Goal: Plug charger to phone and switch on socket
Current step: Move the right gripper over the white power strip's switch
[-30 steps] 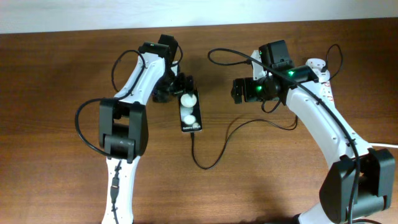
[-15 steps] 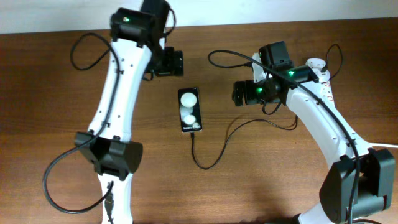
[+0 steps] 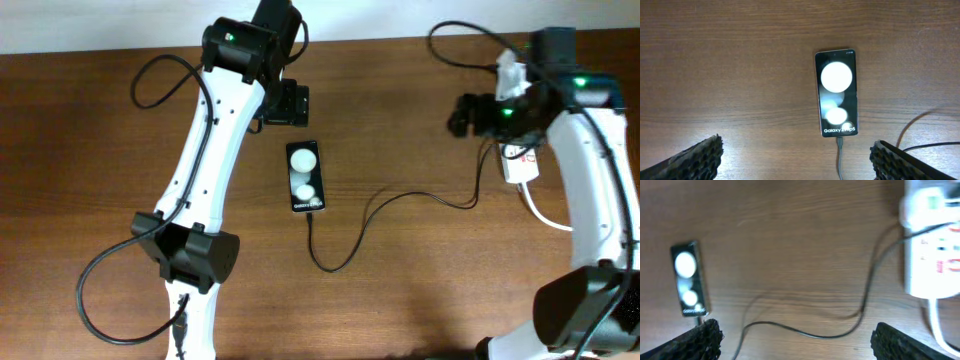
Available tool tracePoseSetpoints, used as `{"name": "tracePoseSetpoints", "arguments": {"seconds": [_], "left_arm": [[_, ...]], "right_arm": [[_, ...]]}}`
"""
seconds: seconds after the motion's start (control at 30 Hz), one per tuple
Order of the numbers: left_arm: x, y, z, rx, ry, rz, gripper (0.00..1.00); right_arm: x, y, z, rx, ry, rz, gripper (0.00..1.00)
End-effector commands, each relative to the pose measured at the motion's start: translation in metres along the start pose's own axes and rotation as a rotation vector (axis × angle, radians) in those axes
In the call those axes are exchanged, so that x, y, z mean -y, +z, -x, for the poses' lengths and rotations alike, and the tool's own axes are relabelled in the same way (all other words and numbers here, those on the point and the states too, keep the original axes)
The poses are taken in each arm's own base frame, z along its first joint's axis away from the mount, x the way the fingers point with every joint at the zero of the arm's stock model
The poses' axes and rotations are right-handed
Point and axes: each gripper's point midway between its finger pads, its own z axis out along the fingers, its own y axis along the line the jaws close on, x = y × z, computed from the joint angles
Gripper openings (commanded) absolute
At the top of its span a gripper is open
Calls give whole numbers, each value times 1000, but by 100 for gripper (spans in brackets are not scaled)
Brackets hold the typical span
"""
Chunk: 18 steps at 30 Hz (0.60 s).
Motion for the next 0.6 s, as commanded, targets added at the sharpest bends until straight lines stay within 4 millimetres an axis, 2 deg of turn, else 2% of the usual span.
{"name": "tracePoseSetpoints", "arguments": {"seconds": [0.0,0.03,0.1,0.17,0.3,0.37,0.57], "left_arm": [[-5,-12,3,35,1,8,99],[-5,-12,3,35,1,8,99],[-5,-12,3,35,2,8,99],[-5,-12,3,35,2,8,99],[-5,-12,3,35,2,8,99],[-5,-12,3,35,2,8,99],[-5,-12,3,35,2,8,99]], "right_arm": [[51,-26,14,83,73,95,99],[71,-24,14,87,99,108,99],[109,-7,12,61,165,116,99],[130,18,22,28,166,124,99],[149,46,47,22,168,126,99],[161,69,54,26,165,125,99],[176,115,49,-7,180,145,99]]}}
